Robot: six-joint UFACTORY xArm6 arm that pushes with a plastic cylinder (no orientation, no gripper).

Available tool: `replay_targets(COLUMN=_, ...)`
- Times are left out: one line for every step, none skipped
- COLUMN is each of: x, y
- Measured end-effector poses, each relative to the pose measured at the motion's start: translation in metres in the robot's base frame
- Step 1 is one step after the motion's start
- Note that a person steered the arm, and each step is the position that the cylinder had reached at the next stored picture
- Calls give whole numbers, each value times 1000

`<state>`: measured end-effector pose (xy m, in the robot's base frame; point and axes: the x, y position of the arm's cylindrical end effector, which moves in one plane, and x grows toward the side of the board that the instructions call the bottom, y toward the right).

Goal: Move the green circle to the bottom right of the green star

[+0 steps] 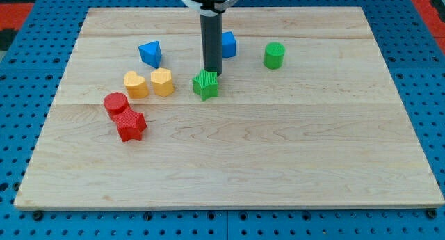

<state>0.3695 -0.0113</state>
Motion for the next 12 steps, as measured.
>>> replay_targets(x=4, y=77)
replay_targets(x=10, y=174)
replay_targets(x=-43, y=185)
replay_targets(x=-63, y=144)
replay_targets(x=-46, y=115)
replay_targets(x=-4, y=111)
replay_targets(x=-30, y=110)
replay_targets(x=-38, y=87)
replay_targets(x=-3, y=81)
replay_targets(x=28, y=80)
replay_targets(x=32, y=96)
replay_targets(x=50, y=96)
